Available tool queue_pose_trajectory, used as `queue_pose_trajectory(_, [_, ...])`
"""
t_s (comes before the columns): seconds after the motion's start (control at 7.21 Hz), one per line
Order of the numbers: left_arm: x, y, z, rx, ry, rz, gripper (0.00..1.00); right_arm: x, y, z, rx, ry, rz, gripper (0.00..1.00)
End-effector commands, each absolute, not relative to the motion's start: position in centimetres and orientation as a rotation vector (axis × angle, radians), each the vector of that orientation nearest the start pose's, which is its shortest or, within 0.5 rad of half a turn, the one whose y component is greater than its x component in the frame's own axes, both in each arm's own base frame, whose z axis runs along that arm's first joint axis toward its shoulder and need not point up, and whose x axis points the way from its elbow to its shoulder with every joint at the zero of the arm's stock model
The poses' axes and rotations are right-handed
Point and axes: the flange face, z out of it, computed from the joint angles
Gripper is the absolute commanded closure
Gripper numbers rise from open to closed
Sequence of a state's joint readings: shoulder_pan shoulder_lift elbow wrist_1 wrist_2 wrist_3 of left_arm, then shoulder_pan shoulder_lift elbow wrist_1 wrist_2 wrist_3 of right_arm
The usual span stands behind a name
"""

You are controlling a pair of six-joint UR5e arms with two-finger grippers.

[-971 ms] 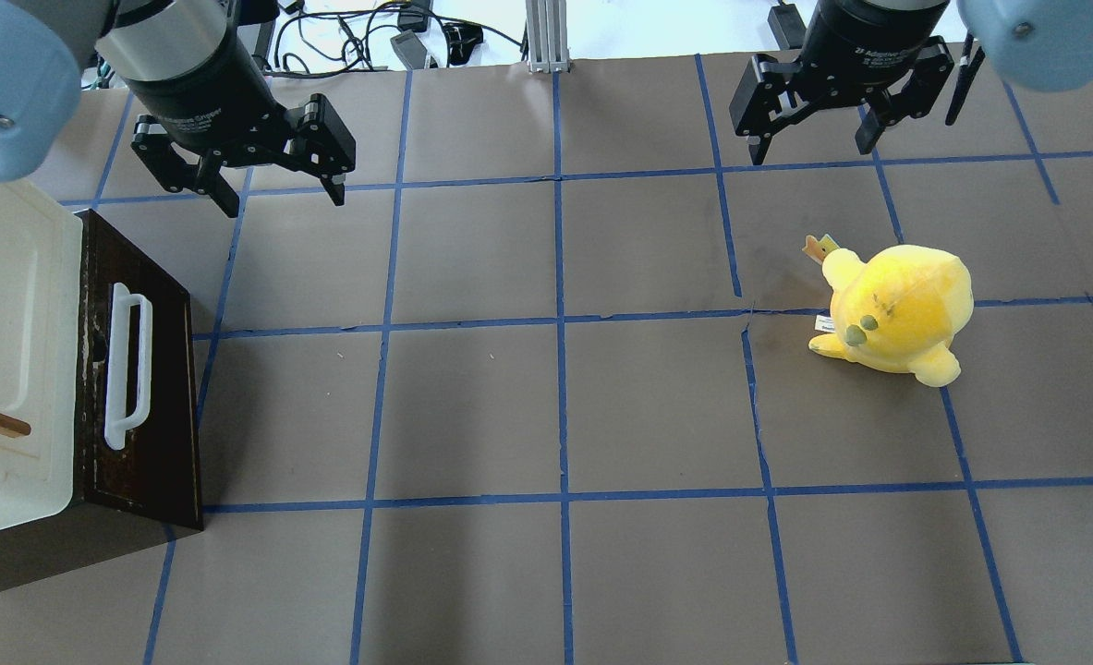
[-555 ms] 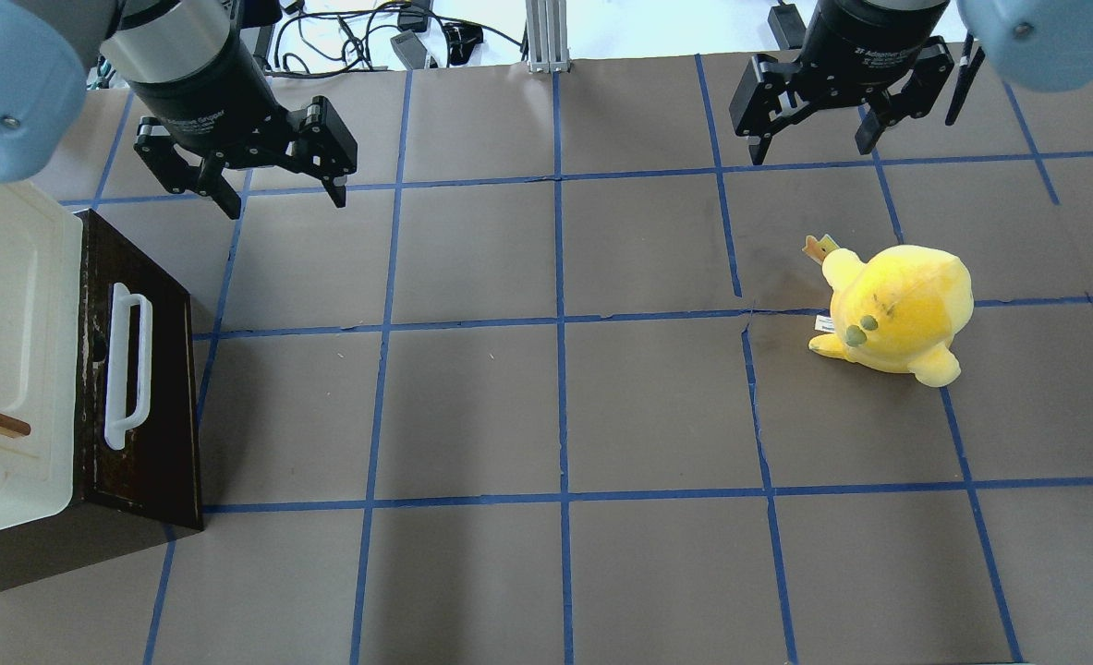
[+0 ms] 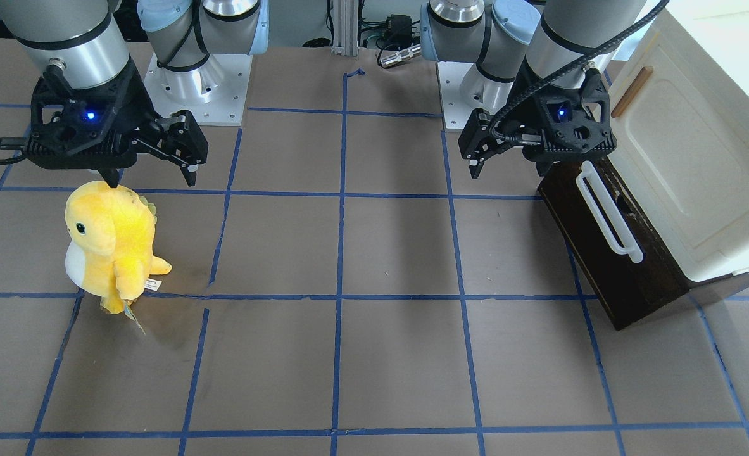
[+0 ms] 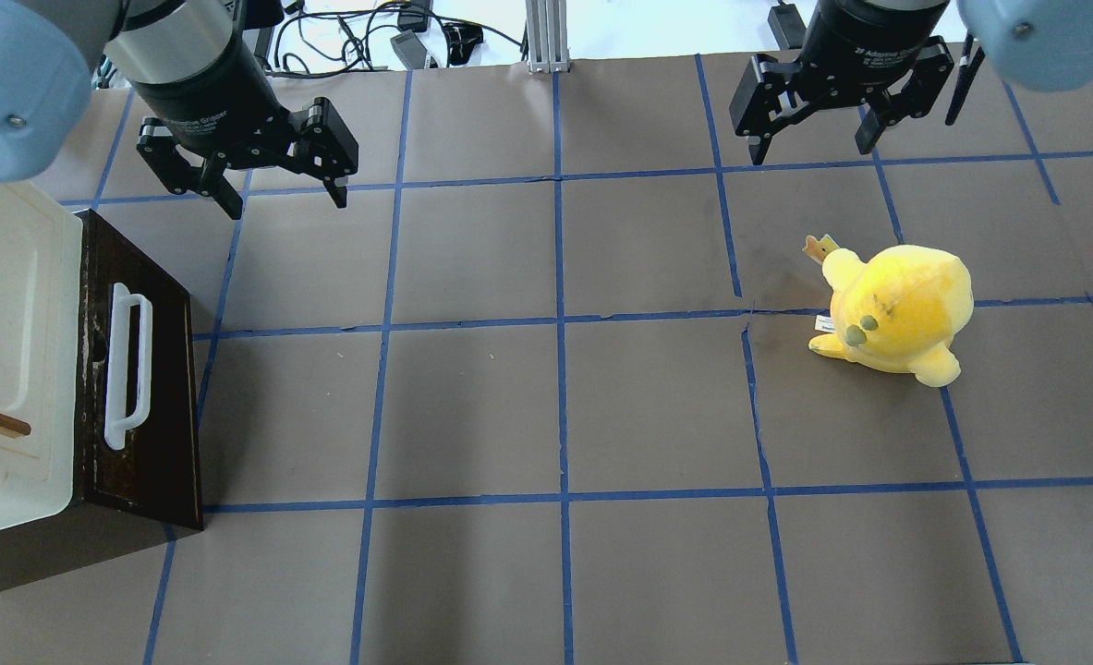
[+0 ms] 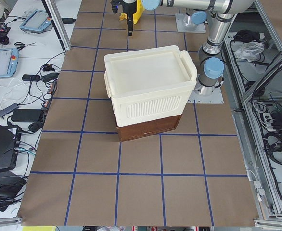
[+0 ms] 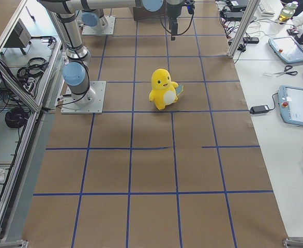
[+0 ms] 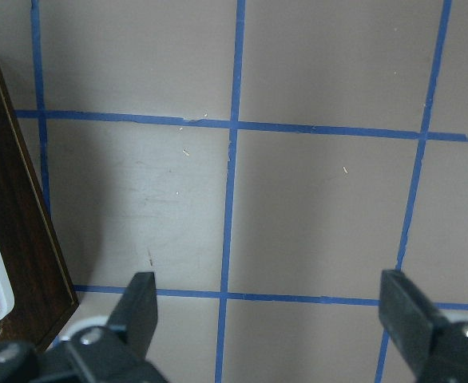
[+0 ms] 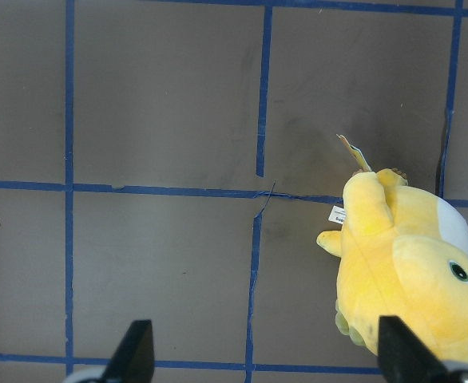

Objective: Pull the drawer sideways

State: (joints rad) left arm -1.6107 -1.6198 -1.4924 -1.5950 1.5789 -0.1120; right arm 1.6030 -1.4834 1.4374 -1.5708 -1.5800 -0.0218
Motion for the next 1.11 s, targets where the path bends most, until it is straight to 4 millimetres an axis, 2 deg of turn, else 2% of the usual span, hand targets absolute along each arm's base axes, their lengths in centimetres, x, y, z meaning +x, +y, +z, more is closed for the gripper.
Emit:
queue_pose_trajectory(0.0, [-15.7, -50.9, 49.0, -0.084, 3.075, 0.02, 0.0, 14.9, -52.9, 50.9, -0.084, 3.149, -0.073, 0.0])
queue_pose_trajectory(0.14, [-16.1, -50.5, 47.7, -0.065, 3.054, 0.06, 0.0, 14.9, -52.9, 50.9, -0.084, 3.149, -0.073, 0.0])
queue_pose_trajectory(0.42, [-15.9, -49.4, 43.9, -0.057, 2.994, 0.205, 0.0, 14.9, -52.9, 50.9, -0.084, 3.149, -0.073, 0.0])
queue_pose_trajectory(0.69, [-14.5, -49.1, 35.6, -0.005, 2.816, 0.394, 0.0, 14.9, -52.9, 50.9, -0.084, 3.149, -0.073, 0.0])
queue_pose_trajectory(0.83, [-14.0, -48.9, 32.2, 0.027, 2.757, 0.446, 0.0, 14.9, -52.9, 50.9, -0.084, 3.149, -0.073, 0.0])
queue_pose_trajectory(0.97, [-12.9, -49.0, 28.8, 0.072, 2.623, 0.521, 0.0, 14.9, -52.9, 50.9, -0.084, 3.149, -0.073, 0.0])
